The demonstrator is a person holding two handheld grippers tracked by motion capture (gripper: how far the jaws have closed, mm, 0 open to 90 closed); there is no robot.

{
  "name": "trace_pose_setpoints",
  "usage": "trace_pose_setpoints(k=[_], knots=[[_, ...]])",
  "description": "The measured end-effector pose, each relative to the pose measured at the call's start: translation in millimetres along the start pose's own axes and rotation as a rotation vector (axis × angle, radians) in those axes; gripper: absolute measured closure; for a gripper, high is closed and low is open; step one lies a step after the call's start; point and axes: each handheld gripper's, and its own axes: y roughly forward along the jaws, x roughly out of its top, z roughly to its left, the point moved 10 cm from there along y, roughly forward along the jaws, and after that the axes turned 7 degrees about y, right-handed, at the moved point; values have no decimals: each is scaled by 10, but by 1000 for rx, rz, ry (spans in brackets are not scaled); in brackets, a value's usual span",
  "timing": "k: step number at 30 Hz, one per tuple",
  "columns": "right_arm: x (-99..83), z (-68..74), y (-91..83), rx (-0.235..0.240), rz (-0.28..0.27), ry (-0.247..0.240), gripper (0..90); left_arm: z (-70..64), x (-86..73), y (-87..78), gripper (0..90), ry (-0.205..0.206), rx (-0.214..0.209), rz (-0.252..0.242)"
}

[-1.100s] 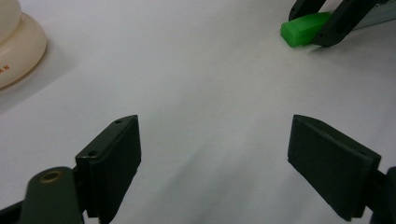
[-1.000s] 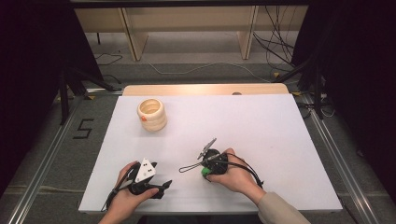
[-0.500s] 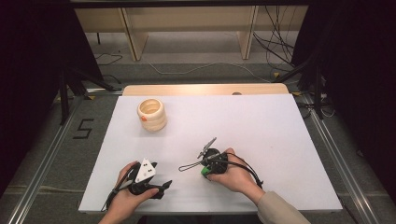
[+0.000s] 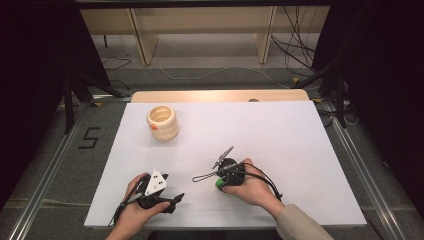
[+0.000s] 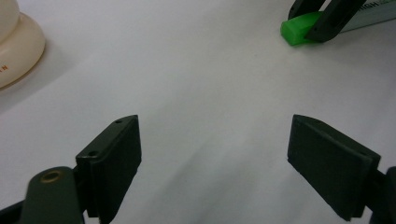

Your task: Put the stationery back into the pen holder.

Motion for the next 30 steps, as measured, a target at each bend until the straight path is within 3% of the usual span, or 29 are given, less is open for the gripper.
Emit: trace_pose_setpoints(k=[6, 13, 18, 19, 20, 22, 27, 30], knots=[[25, -22, -50, 8, -32, 13, 673, 1, 2, -2, 176, -3, -1, -3], [109, -71, -208, 33, -153, 45, 673, 1, 5, -5, 176, -8, -1, -7], [239, -96, -399, 65, -308, 56, 673, -5, 17, -8, 177, -14, -8, -12], [239, -96, -399, 65, -308, 56, 673, -5, 17, -8, 177, -14, -8, -12], [325, -90, -503, 80, -403, 64, 673, -13, 30, -5, 178, -28, -13, -21], [389, -92, -574, 89, -477, 61, 673, -30, 55, -2, 178, -43, -19, -35], [501, -111, -700, 106, -615, 94, 673, -81, 138, -6, 182, -89, -51, -72], [554, -100, -738, 122, -679, 112, 673, -143, 290, -13, 185, -132, -75, -126]])
